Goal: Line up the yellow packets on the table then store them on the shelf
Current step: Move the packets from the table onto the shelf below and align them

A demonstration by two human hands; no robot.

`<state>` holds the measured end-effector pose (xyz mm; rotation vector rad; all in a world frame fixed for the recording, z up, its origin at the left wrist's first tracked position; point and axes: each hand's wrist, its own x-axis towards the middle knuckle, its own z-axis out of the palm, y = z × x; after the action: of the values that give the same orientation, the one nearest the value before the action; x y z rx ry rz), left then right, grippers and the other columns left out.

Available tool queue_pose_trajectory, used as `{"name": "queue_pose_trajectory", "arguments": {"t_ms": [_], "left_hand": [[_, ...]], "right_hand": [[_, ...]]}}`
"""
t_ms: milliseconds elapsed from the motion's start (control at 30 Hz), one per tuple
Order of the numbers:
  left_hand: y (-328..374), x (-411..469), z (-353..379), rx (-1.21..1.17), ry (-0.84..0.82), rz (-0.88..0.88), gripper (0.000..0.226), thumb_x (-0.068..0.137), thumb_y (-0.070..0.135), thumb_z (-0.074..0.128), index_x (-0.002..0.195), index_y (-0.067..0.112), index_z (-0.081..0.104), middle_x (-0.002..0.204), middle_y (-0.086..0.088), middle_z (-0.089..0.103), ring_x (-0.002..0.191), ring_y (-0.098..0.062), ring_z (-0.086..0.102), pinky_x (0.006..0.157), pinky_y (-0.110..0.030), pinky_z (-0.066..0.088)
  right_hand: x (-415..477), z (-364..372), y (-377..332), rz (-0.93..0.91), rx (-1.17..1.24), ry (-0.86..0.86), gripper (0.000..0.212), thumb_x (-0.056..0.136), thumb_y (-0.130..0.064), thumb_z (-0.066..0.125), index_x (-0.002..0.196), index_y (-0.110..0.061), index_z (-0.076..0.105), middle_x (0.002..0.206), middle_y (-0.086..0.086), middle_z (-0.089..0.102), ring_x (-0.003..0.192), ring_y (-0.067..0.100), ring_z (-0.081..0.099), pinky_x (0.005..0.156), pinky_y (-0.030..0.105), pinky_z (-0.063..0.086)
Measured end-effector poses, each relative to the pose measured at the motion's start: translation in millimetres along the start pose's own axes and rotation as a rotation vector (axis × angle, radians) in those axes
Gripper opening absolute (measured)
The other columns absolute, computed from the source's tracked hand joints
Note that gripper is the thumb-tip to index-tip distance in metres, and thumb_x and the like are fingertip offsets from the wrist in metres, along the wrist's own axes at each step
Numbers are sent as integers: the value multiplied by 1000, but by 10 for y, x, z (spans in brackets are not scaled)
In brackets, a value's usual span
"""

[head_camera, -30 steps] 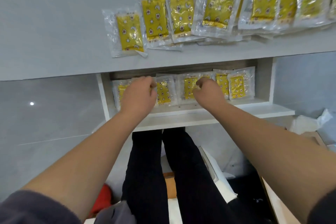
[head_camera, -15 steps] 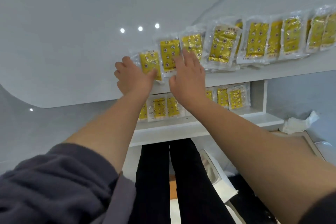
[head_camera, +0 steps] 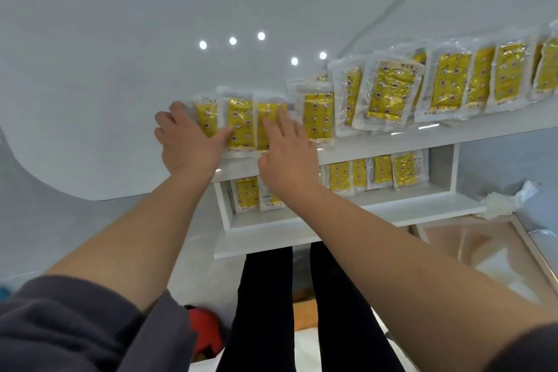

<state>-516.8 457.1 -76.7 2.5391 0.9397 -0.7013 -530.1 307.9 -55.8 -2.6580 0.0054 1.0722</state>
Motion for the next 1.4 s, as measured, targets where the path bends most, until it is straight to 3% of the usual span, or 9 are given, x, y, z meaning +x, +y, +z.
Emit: {"name": "queue_pose_trajectory", "arguments": {"t_ms": [133,367,500,600,767,1000,1100,1300,1400], "left_hand": [[116,-102,74,-24,6,-48,95,65,60,78,134,15,30,132,-12,33,117,-31,38,74,-39,44],[201,-64,137,-324,-38,-148,90,69,35,85,136,17,27,130,-5,48,115,-28,53,101,-43,38],[179,-22,75,-393,-144,-111,56,75,32,80,117,13,49,105,0,57,91,-18,56,76,-29,43],[150,65,57,-327,-224,-76,42,76,38,78,107,13,63,104,-2,66,93,-19,61,74,-29,44],[164,115,46,-291,-261,-40,43,79,38,75,112,13,61,108,-2,63,90,-17,55,73,-28,38],[111,115,-23,-254,-300,25,35,82,34,73,105,14,58,96,1,59,85,-17,54,70,-29,39],[90,97,-32,-262,-293,51,32,82,33,73,104,16,57,93,3,58,83,-16,55,67,-28,39],[48,81,-53,-268,-251,37,33,80,33,74,100,15,54,89,3,55,79,-16,54,62,-26,38],[35,91,-117,-275,-281,30,36,81,32,74,102,13,52,95,-1,57,85,-18,56,63,-26,41]], "right_hand": [[99,-95,116,180,90,143,57,91,-31,58,142,-29,33,160,5,14,146,29,15,109,54,32],[286,-22,-2,292,115,247,77,81,-45,71,142,-25,28,140,4,40,128,25,39,99,41,34],[364,-36,33,313,124,212,84,78,-44,75,143,-27,25,131,5,49,123,24,46,97,41,34],[326,-89,163,294,54,266,81,76,-44,76,141,-27,29,132,4,45,122,24,44,93,39,34],[112,-9,348,407,100,199,87,77,-42,77,145,-28,24,154,6,23,139,27,26,101,45,36],[158,95,45,342,370,251,90,76,-30,80,145,-32,22,139,6,37,128,24,40,103,43,35],[237,54,-19,436,570,266,95,73,-37,82,147,-32,23,146,-4,40,135,19,37,107,47,30],[353,49,-7,575,803,97,47,75,-41,79,107,-15,55,105,0,63,95,21,61,88,39,49],[360,57,8,515,869,39,45,80,-34,76,113,-9,58,108,4,64,96,22,61,77,33,49]]}}
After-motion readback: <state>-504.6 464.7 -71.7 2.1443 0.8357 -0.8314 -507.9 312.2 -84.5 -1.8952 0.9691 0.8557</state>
